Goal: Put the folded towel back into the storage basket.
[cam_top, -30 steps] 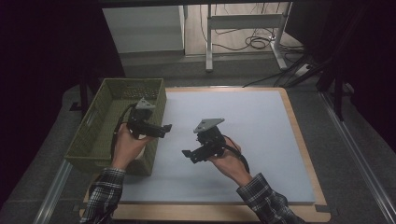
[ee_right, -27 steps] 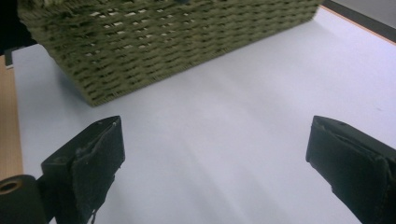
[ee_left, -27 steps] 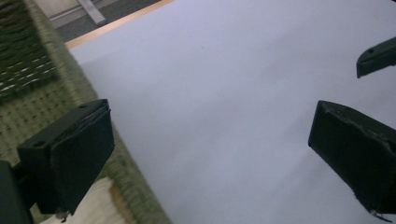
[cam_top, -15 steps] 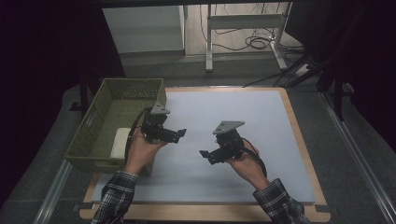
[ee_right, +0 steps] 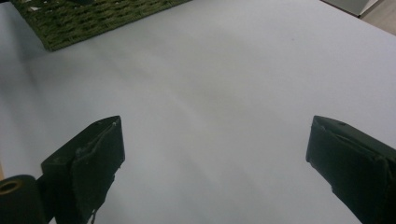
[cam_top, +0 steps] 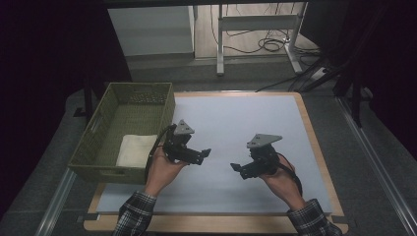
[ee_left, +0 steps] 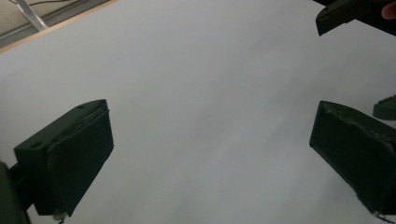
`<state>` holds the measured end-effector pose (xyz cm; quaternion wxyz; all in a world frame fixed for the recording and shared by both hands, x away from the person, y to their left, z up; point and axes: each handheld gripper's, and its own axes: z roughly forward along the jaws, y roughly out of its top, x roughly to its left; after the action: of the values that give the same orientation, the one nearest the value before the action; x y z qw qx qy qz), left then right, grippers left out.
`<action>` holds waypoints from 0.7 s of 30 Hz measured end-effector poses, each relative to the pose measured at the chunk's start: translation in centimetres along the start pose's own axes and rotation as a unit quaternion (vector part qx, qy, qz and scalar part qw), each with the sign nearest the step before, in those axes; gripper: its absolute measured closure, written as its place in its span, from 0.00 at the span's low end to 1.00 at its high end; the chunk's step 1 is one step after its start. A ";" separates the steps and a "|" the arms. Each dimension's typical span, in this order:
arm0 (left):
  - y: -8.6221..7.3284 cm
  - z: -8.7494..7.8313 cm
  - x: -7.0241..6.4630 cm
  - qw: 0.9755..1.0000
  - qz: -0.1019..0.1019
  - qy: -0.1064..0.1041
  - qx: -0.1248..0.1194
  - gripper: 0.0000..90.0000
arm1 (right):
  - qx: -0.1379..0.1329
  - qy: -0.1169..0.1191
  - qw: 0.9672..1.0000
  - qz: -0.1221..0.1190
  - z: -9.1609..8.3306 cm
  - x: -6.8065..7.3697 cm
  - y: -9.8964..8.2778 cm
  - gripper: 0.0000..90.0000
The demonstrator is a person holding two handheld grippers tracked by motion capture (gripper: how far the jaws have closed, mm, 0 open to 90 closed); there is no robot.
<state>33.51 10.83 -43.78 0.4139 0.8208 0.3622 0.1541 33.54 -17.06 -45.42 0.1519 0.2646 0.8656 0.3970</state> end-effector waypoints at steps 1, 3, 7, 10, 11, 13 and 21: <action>-0.1 0.1 -0.2 1.000 0.002 -0.002 0.000 0.00 | 0.000 -0.001 1.000 0.002 -0.3 -0.1 -0.3 0.05; -0.4 0.2 -0.7 1.000 0.007 -0.004 0.001 0.00 | 0.000 -0.005 1.000 0.004 -0.8 -0.4 -0.8 0.05; -1.0 0.5 -1.6 1.000 0.012 -0.008 0.002 0.00 | -0.003 -0.009 1.000 0.013 -1.7 -0.8 -1.8 0.05; -1.7 0.8 -2.3 1.000 0.015 -0.012 0.003 0.00 | -0.003 -0.015 1.000 0.017 -2.4 -1.1 -2.6 0.05; -2.0 0.9 -2.5 1.000 0.015 -0.013 0.003 0.00 | -0.003 -0.017 1.000 0.017 -2.6 -1.1 -2.9 0.05; -2.7 1.1 -2.8 1.000 0.015 -0.016 0.004 0.00 | -0.002 -0.021 1.000 0.020 -2.9 -1.3 -3.5 0.05; -5.5 2.2 -3.9 1.000 0.014 -0.015 0.014 0.00 | 0.004 -0.032 0.999 0.032 -3.6 -1.7 -6.1 0.05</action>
<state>29.50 8.97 -49.30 0.4052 0.8339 0.3464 0.1426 31.21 -23.55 -47.73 0.1654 0.3057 0.8528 0.3898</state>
